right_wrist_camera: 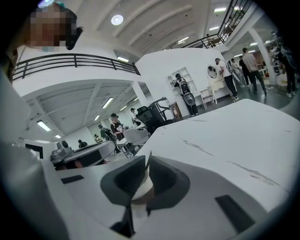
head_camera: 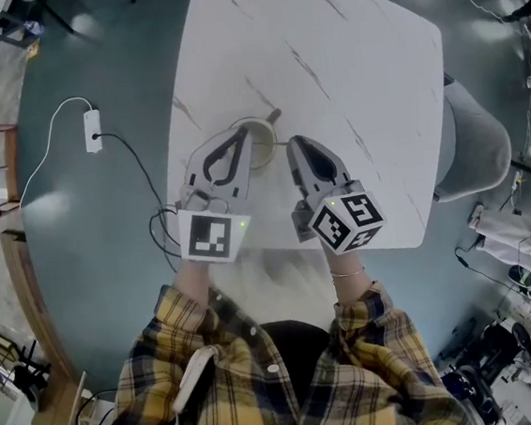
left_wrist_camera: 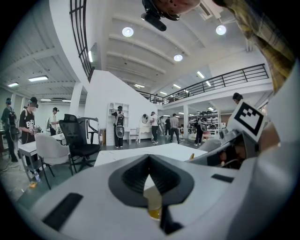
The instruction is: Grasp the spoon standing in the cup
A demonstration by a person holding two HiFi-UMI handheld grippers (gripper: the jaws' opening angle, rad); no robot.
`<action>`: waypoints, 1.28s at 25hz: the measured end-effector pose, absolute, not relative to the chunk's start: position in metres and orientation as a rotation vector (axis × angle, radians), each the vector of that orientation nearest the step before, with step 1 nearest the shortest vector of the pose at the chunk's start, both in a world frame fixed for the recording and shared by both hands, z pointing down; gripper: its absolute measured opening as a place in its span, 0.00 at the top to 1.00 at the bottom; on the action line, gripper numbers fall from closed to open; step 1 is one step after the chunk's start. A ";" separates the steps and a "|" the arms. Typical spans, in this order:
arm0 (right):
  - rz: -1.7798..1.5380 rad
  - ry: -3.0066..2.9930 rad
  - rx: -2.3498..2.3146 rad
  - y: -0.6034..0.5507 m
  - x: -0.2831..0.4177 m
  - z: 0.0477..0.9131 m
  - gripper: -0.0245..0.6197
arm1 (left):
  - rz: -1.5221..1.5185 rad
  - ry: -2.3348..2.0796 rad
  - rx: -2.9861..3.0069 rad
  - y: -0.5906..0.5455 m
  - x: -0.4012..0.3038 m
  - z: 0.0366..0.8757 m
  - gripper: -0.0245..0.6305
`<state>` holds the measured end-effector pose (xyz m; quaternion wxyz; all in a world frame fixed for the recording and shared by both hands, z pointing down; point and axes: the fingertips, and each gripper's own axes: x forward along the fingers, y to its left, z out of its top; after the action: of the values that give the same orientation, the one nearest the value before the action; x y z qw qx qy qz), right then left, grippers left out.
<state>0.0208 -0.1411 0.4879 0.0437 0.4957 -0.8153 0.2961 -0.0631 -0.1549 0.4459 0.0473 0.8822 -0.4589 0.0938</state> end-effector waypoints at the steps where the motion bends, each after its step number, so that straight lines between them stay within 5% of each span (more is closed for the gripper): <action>1: 0.907 -2.497 1.514 -0.141 0.020 0.487 0.91 | 0.284 -1.399 2.692 -0.155 -0.063 0.445 0.93; 32: 0.729 -2.715 1.419 -0.132 0.008 0.396 0.93 | 0.185 -1.487 2.755 -0.141 -0.062 0.380 0.93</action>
<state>0.0077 -0.1322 0.3959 -0.0038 0.4507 -0.8621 0.2315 -0.0624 -0.1413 0.3802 0.0028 0.8785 -0.4741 0.0591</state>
